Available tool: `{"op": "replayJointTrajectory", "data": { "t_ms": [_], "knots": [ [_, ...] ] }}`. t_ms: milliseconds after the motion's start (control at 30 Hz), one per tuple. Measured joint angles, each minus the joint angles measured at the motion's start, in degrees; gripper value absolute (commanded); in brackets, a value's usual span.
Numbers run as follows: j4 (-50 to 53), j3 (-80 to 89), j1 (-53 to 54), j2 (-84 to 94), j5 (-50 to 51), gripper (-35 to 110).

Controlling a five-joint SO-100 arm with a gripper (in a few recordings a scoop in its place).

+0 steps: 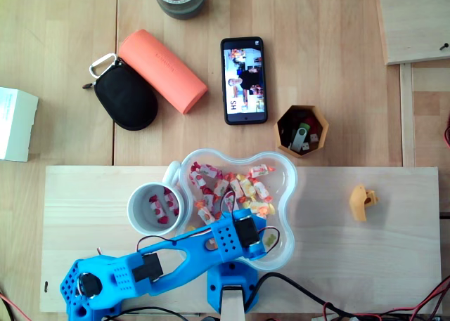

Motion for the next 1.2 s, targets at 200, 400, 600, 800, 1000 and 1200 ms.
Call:
{"op": "replayJointTrajectory", "data": {
  "t_ms": [200, 400, 600, 800, 1000, 1200],
  "knots": [
    [0.00, 0.00, 0.00, 0.00, 0.00, 21],
    [-0.79, 0.00, 0.00, 0.00, -1.49, 21],
    [-0.79, 0.00, 0.00, 0.00, -1.76, 21],
    [-0.79, 0.00, 0.00, -0.97, -2.72, 21],
    [-0.79, 0.97, 0.00, -1.05, -2.90, 21],
    [-0.79, 1.32, -0.26, -1.05, -2.90, 21]
  ]
}}
